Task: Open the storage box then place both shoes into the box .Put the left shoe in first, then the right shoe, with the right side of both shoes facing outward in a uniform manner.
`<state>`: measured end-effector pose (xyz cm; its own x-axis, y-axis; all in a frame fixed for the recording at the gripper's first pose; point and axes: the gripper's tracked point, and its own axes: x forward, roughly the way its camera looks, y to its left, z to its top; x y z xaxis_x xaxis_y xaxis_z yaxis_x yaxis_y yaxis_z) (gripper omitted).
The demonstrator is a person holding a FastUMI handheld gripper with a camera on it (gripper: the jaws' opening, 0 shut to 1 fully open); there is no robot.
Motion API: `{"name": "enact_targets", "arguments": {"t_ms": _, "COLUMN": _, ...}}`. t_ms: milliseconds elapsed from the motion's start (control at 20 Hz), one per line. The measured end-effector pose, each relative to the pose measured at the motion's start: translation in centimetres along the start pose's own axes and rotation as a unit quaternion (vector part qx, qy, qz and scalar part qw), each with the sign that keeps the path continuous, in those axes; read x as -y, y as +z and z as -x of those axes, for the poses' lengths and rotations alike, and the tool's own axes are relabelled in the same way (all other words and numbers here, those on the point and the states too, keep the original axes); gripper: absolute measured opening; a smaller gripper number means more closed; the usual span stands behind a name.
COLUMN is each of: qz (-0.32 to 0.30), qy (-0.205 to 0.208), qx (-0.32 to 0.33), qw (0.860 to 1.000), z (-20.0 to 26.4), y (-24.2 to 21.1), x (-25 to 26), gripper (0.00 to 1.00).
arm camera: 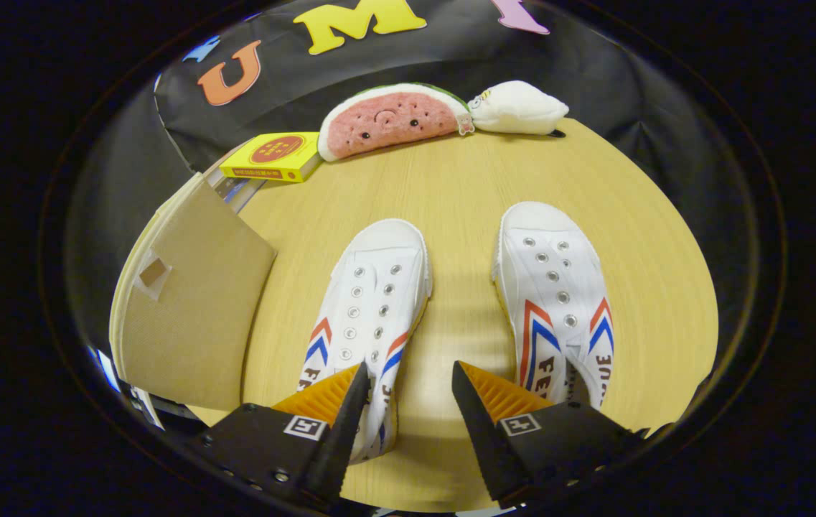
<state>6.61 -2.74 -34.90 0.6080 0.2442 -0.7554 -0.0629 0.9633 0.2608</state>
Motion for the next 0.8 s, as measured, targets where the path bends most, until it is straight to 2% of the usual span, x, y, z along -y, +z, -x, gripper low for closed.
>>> {"name": "enact_targets", "arguments": {"t_ms": 100, "qz": -0.018, "qy": 0.021, "qx": -0.020, "qw": 0.999, "z": -0.6, "y": -0.1, "x": -0.4, "gripper": 0.56}}
{"name": "enact_targets", "arguments": {"t_ms": 150, "qz": -0.025, "qy": 0.037, "qx": -0.027, "qw": 0.999, "z": -0.7, "y": 0.0, "x": -0.9, "gripper": 0.41}}
{"name": "enact_targets", "arguments": {"t_ms": 200, "qz": -0.032, "qy": 0.050, "qx": -0.037, "qw": 0.998, "z": -0.8, "y": -0.1, "x": -1.4, "gripper": 0.35}}
{"name": "enact_targets", "arguments": {"t_ms": 300, "qz": -0.043, "qy": 0.052, "qx": -0.047, "qw": 0.997, "z": -0.9, "y": -0.2, "x": -1.4, "gripper": 0.11}}
{"name": "enact_targets", "arguments": {"t_ms": 350, "qz": -0.049, "qy": 0.052, "qx": -0.050, "qw": 0.996, "z": -1.2, "y": 0.0, "x": -1.4, "gripper": 0.11}}
{"name": "enact_targets", "arguments": {"t_ms": 450, "qz": -0.052, "qy": 0.054, "qx": -0.056, "qw": 0.996, "z": -0.8, "y": -0.2, "x": -1.4, "gripper": 0.01}}
{"name": "enact_targets", "arguments": {"t_ms": 800, "qz": -0.090, "qy": 0.084, "qx": -0.050, "qw": 0.991, "z": 2.7, "y": 0.5, "x": -3.5, "gripper": 0.01}}
